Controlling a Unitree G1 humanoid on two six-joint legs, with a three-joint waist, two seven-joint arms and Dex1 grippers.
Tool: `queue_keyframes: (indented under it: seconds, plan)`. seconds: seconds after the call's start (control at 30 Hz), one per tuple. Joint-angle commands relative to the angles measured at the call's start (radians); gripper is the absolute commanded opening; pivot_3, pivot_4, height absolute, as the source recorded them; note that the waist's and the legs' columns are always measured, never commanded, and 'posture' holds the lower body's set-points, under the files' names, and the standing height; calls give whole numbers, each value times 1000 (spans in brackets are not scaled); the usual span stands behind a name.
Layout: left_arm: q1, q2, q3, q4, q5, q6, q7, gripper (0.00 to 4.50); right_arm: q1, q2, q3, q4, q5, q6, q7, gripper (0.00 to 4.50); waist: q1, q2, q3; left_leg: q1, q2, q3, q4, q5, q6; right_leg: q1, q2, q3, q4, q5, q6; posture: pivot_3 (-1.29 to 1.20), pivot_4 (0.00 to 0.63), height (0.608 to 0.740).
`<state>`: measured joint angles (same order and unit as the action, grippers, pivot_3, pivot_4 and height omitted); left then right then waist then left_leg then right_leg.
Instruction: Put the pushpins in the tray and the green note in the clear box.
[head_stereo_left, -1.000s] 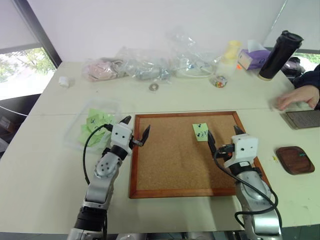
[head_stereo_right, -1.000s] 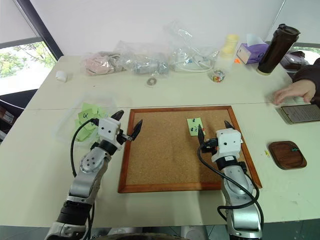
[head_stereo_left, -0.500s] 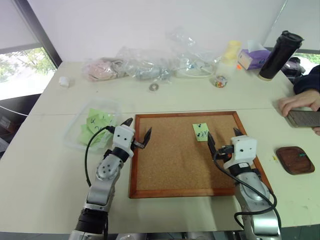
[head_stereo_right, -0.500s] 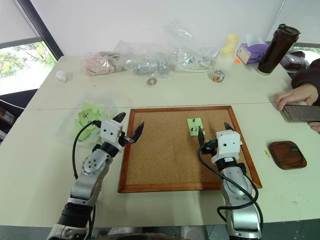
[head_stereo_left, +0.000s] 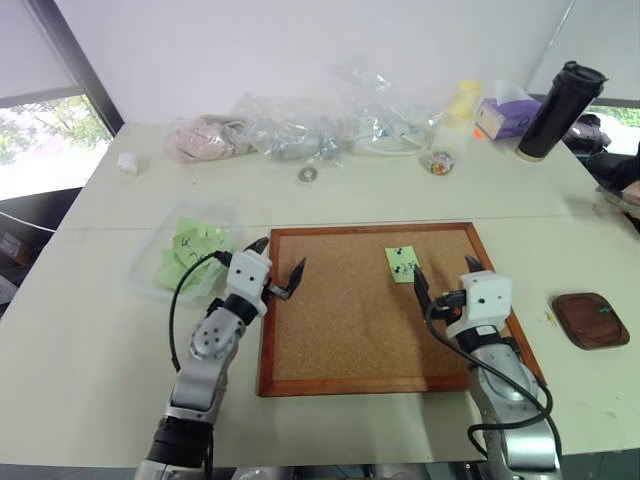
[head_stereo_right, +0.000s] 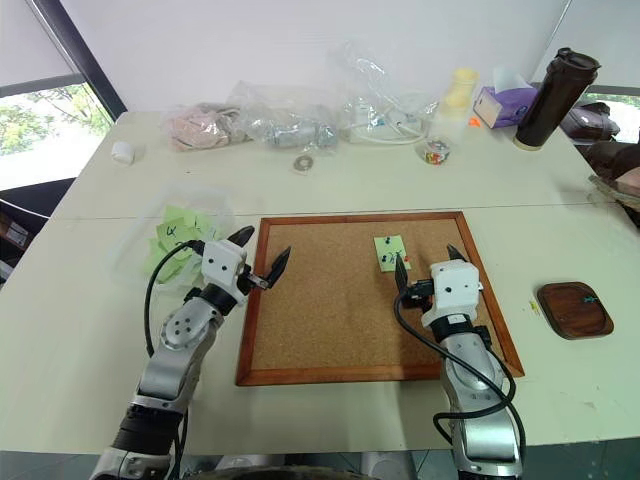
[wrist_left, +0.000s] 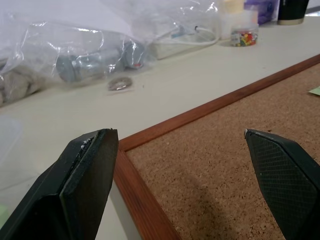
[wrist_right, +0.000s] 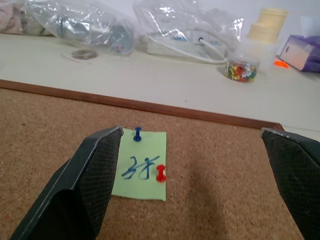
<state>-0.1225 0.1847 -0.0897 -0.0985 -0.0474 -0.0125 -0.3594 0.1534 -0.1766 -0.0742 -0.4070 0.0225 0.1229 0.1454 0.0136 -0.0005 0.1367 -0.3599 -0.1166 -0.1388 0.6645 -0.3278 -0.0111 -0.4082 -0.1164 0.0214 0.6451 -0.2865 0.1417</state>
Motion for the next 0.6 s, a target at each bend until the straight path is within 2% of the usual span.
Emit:
queue_keyframes:
  seconds: [0.03,0.27,0.3,0.37,0.6]
  plan:
    - [-30,17,-16,-79,-41,43,-51,4422,-14,-16,-6,-17,15,-13,22,4500,-1,0,0,0,0,0,0,0,0,0,0,0,0,0,0,0,150,730]
    - [-111,130,-45,-142,-172,189,-276,4422,-80,-99,-40,-26,84,37,123,4500,-2,1,1,0,0,0,0,0,0,0,0,0,0,0,0,0,150,730]
    - [-124,147,-46,-142,-185,195,-305,4200,-90,-112,-45,-22,90,40,133,4500,-2,1,1,0,0,0,0,0,0,0,0,0,0,0,0,0,150,730]
    - [-149,181,-49,-138,-216,219,-365,3611,-108,-137,-59,-18,109,51,158,4500,-2,1,1,0,0,0,0,0,0,0,0,0,0,0,0,0,150,730]
    - [-212,284,-108,-128,-308,354,-582,187,-157,-242,-76,-14,196,132,279,4500,-2,1,3,0,0,0,0,0,0,0,0,0,0,0,0,0,150,730]
